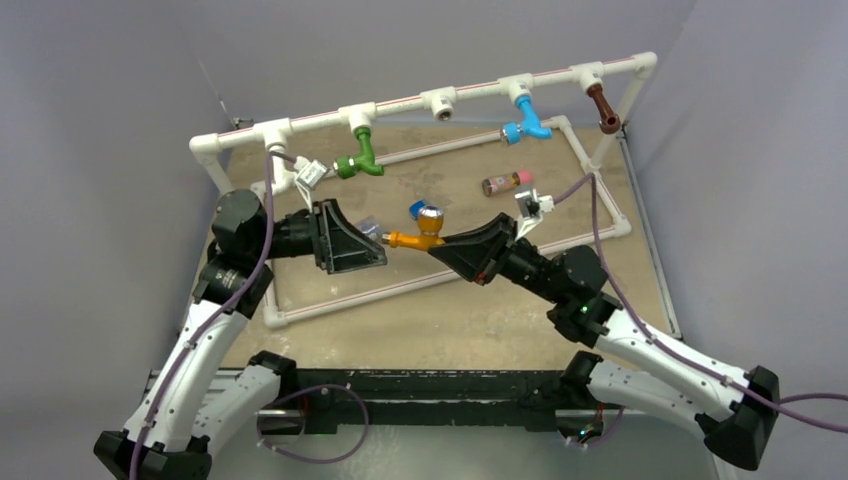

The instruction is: Install the water faucets

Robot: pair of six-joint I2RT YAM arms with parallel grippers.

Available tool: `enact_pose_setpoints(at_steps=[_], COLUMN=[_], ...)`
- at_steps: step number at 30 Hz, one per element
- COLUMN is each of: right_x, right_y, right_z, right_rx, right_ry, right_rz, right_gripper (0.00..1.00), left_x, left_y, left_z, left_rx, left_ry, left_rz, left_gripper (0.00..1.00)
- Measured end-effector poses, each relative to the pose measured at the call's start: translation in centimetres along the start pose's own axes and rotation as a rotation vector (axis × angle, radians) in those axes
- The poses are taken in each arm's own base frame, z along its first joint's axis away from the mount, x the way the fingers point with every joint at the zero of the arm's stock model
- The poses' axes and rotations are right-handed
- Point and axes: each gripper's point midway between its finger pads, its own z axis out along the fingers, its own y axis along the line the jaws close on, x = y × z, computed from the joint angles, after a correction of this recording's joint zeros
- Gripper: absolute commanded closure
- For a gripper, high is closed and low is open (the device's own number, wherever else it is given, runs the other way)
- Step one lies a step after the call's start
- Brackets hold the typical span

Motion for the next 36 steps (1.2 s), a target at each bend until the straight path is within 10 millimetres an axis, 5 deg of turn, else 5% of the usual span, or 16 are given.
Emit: enact_pose_setpoints(at_steps=[8, 13, 19, 23, 30, 36], right_x=[-5.7, -9.4, -11.5, -12.3, -13.4, -12.3], right_y=[0.9, 0.6, -1.2, -2.2, -4.2, -6.4], right_z=[-2.1, -3.2, -4.5, -5.1, -5.0, -3.4], right_rx=[0.12, 0.225, 0.359, 0.426, 0.538, 0.573], right_ry=[-0.137, -0.223, -0.282, -0.298, -0.315, -0.25], right_rz=[-0.222, -0.369, -0.508, -0.578, -0.689, -0.768], right_gripper=[1.0, 1.0, 1.0, 1.0, 1.0, 1.0], left_x=[-3.9, -9.2, -15.8, -20.3, -26.6, -31.0], left_y=[-2.3, -4.0, -5.3, -5.4, -2.6, 4.1], left_z=[0.4, 1.2, 1.5, 0.7, -1.9, -3.1], left_rx=[-0.029, -0.066, -0.165, -0.284, -0.541, -0.796], left_ry=[-0.037, -0.099, -0.236, -0.391, -0.63, -0.706], left_rz=[0.144, 0.286, 0.465, 0.584, 0.718, 0.756], left_gripper=[0.29, 0.32, 0.38, 0.56, 0.79, 1.0])
